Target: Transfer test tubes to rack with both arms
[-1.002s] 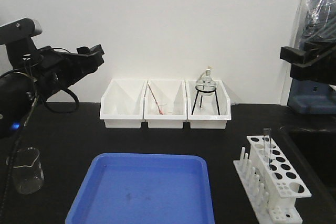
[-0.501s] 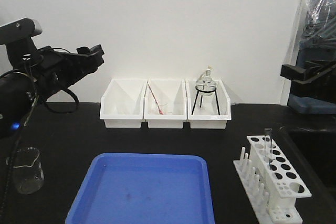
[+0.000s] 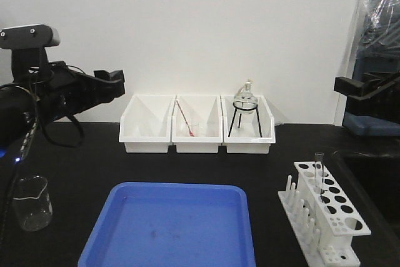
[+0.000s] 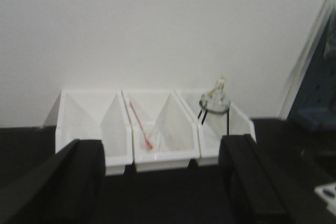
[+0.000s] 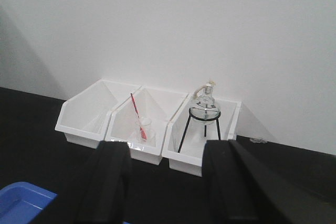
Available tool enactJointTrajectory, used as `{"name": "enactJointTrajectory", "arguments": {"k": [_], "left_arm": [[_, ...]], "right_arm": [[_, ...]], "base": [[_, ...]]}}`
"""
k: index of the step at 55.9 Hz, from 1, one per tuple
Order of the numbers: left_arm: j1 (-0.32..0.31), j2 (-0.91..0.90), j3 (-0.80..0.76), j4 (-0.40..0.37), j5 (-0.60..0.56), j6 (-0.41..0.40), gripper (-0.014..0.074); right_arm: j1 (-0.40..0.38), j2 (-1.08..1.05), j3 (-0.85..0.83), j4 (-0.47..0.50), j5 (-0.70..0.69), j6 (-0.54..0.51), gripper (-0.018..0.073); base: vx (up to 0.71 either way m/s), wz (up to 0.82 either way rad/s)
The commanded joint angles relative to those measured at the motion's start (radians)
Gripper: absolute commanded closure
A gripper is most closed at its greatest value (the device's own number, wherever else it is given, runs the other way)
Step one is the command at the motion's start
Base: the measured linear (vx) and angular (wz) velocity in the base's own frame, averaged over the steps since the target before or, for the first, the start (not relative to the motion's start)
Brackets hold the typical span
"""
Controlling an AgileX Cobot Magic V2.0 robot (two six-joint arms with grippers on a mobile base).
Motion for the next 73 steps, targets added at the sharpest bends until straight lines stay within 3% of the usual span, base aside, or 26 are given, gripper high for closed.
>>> {"name": "enactJointTrajectory", "arguments": {"k": [1,6,17,23,33,45,59,64,73], "left_arm": [[0.003,-0.106,0.008,0.070,0.068,0.014,0.0125],[0.003,-0.195,0.144,0.114,0.084,0.020,0.0218],[0.008,-0.466,0.556,0.121,-0.062,0.020,0.0476],[0.061,-0.633,0.757,0.119,-0.060,0.019,0.0607],[0.188,-0.918,0.972,0.120,-0.060,0.019,0.0605],[0.292,-1.247,1.204,0.117,-0.064,0.018,0.0605],[0.302,-1.538,1.396,0.117,-0.081,-0.028,0.0605],[0.302,-1.525,1.406,0.117,-0.086,-0.093,0.0605],[0.302,-1.524,1.405,0.118,-0.081,-0.097,0.0605]], "right_arm": [[-0.001,-0.031,-0.030,0.032,0.000,-0.004,0.0176],[-0.001,-0.031,-0.030,0.032,0.000,-0.004,0.0176],[-0.001,-0.031,-0.030,0.032,0.000,-0.004,0.0176],[-0.001,-0.031,-0.030,0.032,0.000,-0.004,0.0176],[-0.001,-0.031,-0.030,0.032,0.000,-0.004,0.0176],[-0.001,-0.031,-0.030,0.032,0.000,-0.004,0.0176],[-0.001,-0.031,-0.030,0.032,0.000,-0.004,0.0176],[-0.001,-0.031,-0.030,0.032,0.000,-0.004,0.0176],[-0.001,-0.031,-0.030,0.035,0.000,-0.004,0.0176]], "base": [[0.00,0.00],[0.00,0.00],[0.00,0.00],[0.00,0.00],[0.00,0.00],[0.00,0.00],[0.00,0.00],[0.00,0.00],[0.00,0.00]]}}
